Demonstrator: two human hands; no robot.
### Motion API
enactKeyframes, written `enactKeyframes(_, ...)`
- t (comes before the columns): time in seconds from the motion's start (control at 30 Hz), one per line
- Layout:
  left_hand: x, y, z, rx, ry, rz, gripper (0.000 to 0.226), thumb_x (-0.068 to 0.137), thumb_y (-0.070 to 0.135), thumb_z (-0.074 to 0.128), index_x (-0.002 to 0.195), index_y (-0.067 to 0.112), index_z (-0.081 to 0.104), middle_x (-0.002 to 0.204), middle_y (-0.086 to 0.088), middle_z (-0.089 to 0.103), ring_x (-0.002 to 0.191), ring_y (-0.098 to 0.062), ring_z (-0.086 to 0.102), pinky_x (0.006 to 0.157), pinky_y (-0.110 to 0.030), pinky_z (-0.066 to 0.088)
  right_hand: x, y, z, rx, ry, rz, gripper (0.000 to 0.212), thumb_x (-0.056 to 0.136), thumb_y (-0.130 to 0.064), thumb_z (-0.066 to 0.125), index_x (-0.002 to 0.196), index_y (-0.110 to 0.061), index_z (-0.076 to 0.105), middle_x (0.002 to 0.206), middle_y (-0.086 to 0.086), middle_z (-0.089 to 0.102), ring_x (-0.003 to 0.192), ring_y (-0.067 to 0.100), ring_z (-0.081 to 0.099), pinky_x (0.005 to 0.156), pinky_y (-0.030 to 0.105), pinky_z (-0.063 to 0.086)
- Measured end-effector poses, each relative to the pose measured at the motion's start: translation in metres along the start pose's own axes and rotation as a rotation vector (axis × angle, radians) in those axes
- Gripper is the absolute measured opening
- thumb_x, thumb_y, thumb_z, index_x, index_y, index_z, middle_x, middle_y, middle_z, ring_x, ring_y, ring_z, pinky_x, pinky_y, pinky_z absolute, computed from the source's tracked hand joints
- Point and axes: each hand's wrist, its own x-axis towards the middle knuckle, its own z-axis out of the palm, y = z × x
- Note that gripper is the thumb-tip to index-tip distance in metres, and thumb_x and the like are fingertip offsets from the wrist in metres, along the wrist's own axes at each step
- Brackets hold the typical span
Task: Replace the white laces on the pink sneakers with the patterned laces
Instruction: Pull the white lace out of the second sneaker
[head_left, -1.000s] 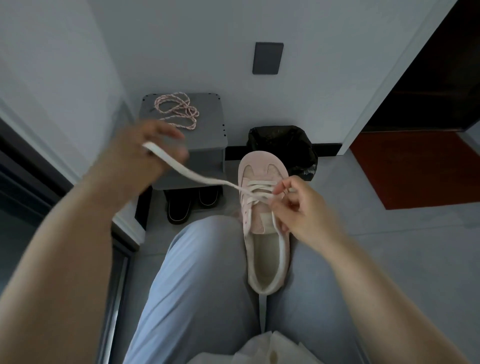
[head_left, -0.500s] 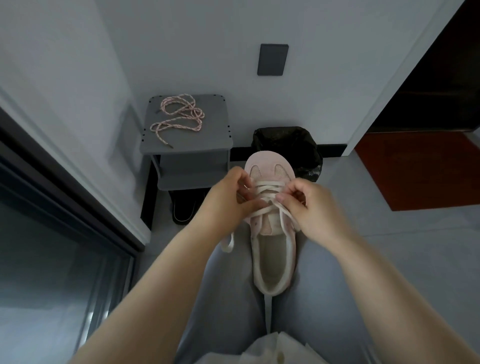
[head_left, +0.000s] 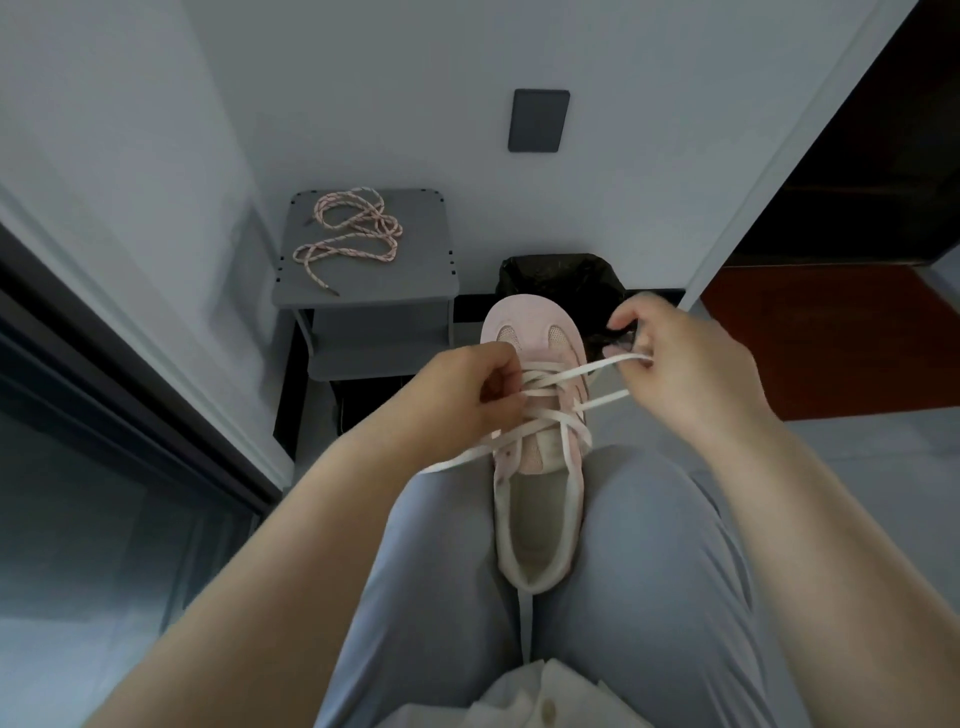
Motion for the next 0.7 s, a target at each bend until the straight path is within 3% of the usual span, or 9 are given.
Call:
enactKeyframes(0.07,0.002,0.003,-0.007,0.112,-0.098,-0.015,0.016,0.086,0.023,0.059,0.078,0.023,0.046,0.067,0.008,0.051,0.056,-0.006,0.042,0.054,-0.016,0.036,-0.003,-0.002,0.007,0.400,0.047,0.157,0.002,0.090,-0.023,0.056,0.089,-0.021,0.056,0.056,-0.008,0.048,0.047,0.003,0.043,0.049,0.019,0.033)
enactKeyframes(0.17,0.005,0.008,-0.016,0.367,-0.093,-0.040,0.020,0.084,0.030,0.057,0.090,0.025,0.039,0.070,0.009,0.047,0.066,-0.011,0.047,0.056,-0.027,0.037,-0.010,-0.002,0.010,0.864,-0.066,0.319,0.015,0.094,-0.021,0.050,0.090,-0.014,0.062,0.051,-0.010,0.042,0.043,0.002,0.034,0.050,0.017,0.028)
enactKeyframes(0.3,0.002,-0.009,-0.032,0.449,0.287,-0.101,0.022,0.083,0.016,0.051,0.101,0.021,0.040,0.067,0.001,0.052,0.069,-0.023,0.054,0.061,-0.033,0.045,-0.015,0.020,0.001,0.380,0.188,0.267,0.010,0.089,-0.029,0.058,0.085,-0.020,0.059,0.056,-0.005,0.050,0.047,0.006,0.042,0.048,0.022,0.034)
enactKeyframes(0.37,-0.004,-0.019,-0.034,0.214,0.453,-0.135,0.021,0.087,0.015,0.053,0.106,0.021,0.044,0.065,-0.001,0.054,0.063,-0.019,0.054,0.056,-0.029,0.042,-0.016,0.021,-0.002,0.641,0.258,0.300,0.012,0.090,-0.028,0.058,0.083,-0.018,0.060,0.054,-0.005,0.049,0.044,0.004,0.042,0.051,0.018,0.038)
enactKeyframes(0.43,-0.009,-0.023,-0.030,-0.258,0.489,-0.246,0.016,0.091,0.019,0.053,0.105,0.021,0.047,0.061,0.001,0.055,0.057,-0.013,0.054,0.058,-0.022,0.044,-0.015,0.012,-0.004,1.036,0.153,0.396,0.014,0.092,-0.027,0.055,0.082,-0.018,0.061,0.047,-0.011,0.041,0.039,0.003,0.036,0.048,0.018,0.038)
enactKeyframes(0.5,-0.010,-0.024,-0.027,-0.829,0.480,-0.336,0.009,0.094,0.014,0.048,0.103,0.015,0.050,0.053,0.004,0.053,0.050,-0.010,0.053,0.059,-0.023,0.051,-0.014,0.015,-0.007,0.794,0.157,0.311,0.014,0.089,-0.032,0.058,0.079,-0.022,0.059,0.044,-0.009,0.046,0.040,0.005,0.038,0.047,0.022,0.035)
enactKeyframes(0.57,-0.012,-0.025,-0.028,-1.025,0.486,-0.398,0.007,0.095,0.012,0.046,0.100,0.012,0.051,0.052,0.004,0.041,0.045,-0.009,0.039,0.047,-0.020,0.043,-0.012,0.028,-0.016,0.355,0.326,0.203,0.021,0.081,-0.040,0.066,0.076,-0.021,0.057,0.052,-0.001,0.052,0.047,0.014,0.045,0.051,0.027,0.036)
enactKeyframes(0.6,-0.013,-0.028,-0.032,-0.869,0.523,-0.404,0.005,0.094,0.016,0.049,0.099,0.015,0.050,0.056,0.003,0.038,0.049,-0.011,0.037,0.045,-0.020,0.039,-0.013,0.034,-0.021,0.197,0.395,0.194,0.025,0.078,-0.042,0.068,0.076,-0.020,0.056,0.054,0.003,0.052,0.050,0.018,0.047,0.052,0.028,0.036)
enactKeyframes(0.7,-0.021,-0.041,-0.047,0.005,0.691,-0.310,0.022,0.084,0.039,0.061,0.097,0.028,0.048,0.065,0.001,0.052,0.060,-0.016,0.049,0.054,-0.029,0.042,-0.014,0.042,-0.031,0.171,0.440,0.195,0.028,0.074,-0.044,0.071,0.077,-0.021,0.056,0.062,0.003,0.053,0.054,0.020,0.048,0.054,0.030,0.037)
